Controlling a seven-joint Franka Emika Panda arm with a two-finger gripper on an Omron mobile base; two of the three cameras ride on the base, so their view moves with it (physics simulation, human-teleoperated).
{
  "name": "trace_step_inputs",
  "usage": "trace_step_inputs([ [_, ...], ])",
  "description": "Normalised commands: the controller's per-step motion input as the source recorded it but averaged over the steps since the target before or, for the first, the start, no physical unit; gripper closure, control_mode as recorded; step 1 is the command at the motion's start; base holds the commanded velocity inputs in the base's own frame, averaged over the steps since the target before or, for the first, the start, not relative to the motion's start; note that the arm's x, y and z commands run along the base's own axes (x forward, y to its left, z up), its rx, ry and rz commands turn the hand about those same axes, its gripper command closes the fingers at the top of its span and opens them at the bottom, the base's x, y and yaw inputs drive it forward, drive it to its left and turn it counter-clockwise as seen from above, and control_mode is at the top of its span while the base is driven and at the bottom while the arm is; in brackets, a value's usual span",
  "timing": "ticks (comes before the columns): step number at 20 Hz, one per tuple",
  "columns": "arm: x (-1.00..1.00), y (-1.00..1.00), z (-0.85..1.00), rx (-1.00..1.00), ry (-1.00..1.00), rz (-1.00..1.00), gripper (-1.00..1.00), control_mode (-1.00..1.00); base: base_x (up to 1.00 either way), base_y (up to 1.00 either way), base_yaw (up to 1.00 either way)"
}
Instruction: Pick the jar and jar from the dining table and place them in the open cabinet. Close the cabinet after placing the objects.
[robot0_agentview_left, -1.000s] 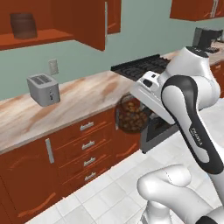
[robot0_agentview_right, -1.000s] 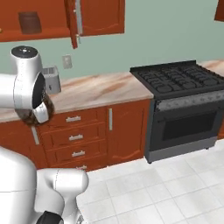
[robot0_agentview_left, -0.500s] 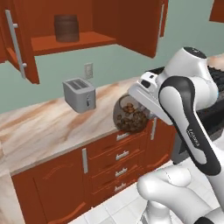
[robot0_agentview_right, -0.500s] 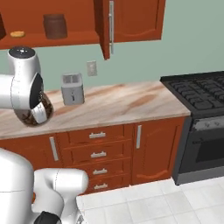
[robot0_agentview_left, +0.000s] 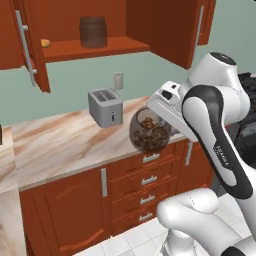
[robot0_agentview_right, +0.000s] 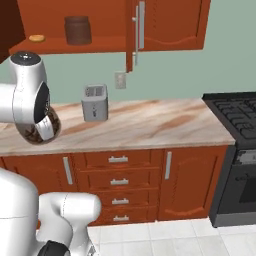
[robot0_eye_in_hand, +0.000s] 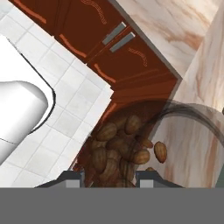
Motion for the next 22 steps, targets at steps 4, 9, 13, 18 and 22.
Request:
trace_step_inputs([
  [4,0.0,0.0,0.0,0.0,0.0,0.0,1.0,1.0,0.56,-0.08,0.03],
  [9,0.0,0.0,0.0,0.0,0.0,0.0,1.0,1.0,0.71,0.02,0.01],
  [13,0.0,0.0,0.0,0.0,0.0,0.0,1.0,1.0,0.81,0.0,0.1],
  [18,0.0,0.0,0.0,0.0,0.0,0.0,1.0,1.0,0.38,-0.06,0.34],
  [22,0.0,0.0,0.0,0.0,0.0,0.0,1.0,1.0,0.22,-0.11,0.24],
])
